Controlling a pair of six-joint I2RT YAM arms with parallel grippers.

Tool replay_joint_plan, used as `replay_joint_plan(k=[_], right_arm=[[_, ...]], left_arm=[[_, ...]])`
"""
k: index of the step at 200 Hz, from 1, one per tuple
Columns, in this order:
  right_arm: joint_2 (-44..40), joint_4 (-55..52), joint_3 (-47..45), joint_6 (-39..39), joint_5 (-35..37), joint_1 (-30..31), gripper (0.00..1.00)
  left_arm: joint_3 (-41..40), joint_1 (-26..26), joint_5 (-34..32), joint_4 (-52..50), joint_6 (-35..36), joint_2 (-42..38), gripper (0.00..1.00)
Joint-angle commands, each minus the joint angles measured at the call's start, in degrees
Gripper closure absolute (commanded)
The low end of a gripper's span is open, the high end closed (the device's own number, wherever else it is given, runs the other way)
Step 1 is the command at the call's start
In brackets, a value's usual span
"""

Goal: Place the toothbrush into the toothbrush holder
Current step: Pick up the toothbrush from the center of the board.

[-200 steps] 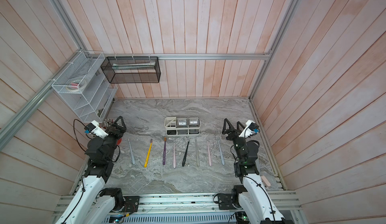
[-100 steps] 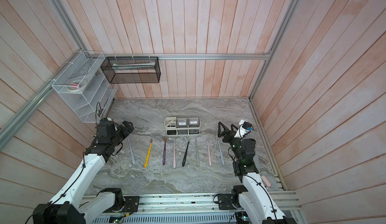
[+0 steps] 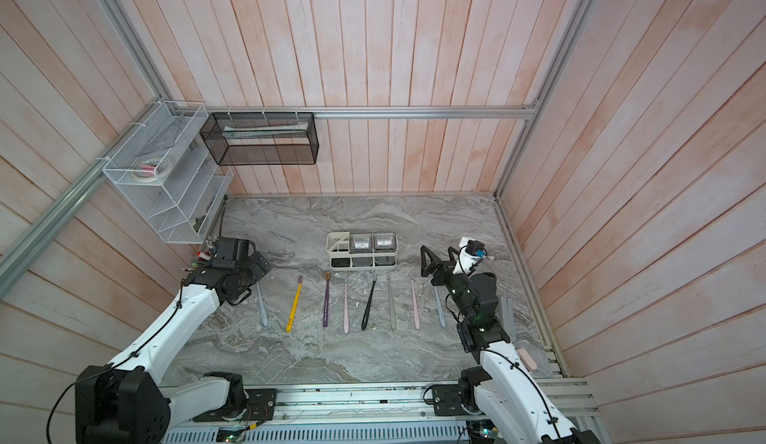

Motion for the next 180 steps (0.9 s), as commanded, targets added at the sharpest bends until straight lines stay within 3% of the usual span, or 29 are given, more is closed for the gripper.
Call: replay_joint_plan(k=[1, 37, 127, 150, 180], right_arm=[[-0.8, -1.1, 1.2, -1.4, 0.9, 0.9, 0.02], [-1.1, -1.2, 1.4, -2.2, 0.6, 2.1, 0.02], [-1.1, -0.7, 1.7, -3.2, -0.3, 4.0, 0.02], [-0.9, -0.6, 1.7, -3.2, -0.4, 4.2, 0.02], [-0.2, -0.4, 1.9, -3.3, -0.6, 4.6, 0.02]], left_arm=[[1.1, 0.0, -1.9, -2.6, -0.8, 4.6, 0.00], [1.1, -0.1, -1.7, -1.5, -0.9, 10.4, 0.00], [2.8, 1.5, 0.1, 6.0, 2.8, 20.4, 0.12], [3.8, 2.3, -2.7, 5.7, 3.6, 21.6, 0.12], [4.0, 4.1, -0.6, 6.9, 4.2, 22.7, 0.22]])
